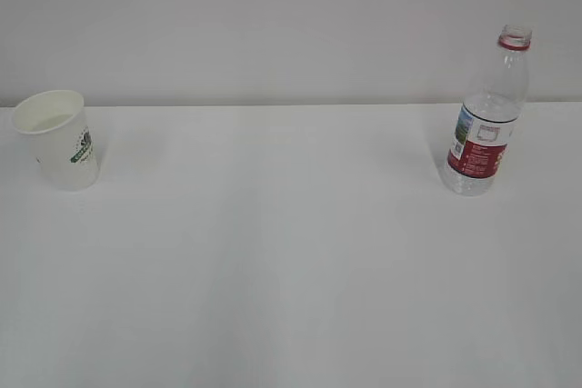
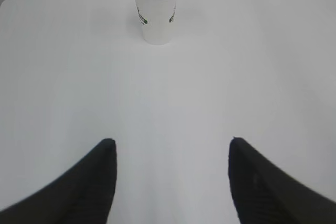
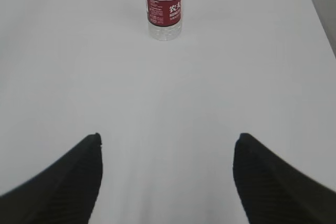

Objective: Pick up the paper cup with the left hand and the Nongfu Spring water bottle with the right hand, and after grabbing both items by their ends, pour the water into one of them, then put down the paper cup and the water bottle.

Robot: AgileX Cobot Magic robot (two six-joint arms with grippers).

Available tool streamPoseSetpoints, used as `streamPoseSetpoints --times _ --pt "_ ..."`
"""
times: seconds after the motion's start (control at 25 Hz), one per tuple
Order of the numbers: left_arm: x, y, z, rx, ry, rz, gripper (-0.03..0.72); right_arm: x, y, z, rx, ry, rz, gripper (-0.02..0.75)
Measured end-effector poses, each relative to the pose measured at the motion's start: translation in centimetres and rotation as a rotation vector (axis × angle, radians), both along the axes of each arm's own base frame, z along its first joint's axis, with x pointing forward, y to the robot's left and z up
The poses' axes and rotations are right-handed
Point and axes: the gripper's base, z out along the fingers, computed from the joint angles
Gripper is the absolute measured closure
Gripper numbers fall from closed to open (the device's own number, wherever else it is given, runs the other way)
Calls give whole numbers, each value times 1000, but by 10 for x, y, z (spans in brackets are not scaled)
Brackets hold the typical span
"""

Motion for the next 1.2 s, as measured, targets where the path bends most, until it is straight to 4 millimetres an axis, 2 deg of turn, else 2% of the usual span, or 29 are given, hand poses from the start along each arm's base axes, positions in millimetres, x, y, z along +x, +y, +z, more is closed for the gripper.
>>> streamPoseSetpoints --times 1.2 --pt "0 0 0 -2 -2 -1 228 0 2 0 26 3 15 150"
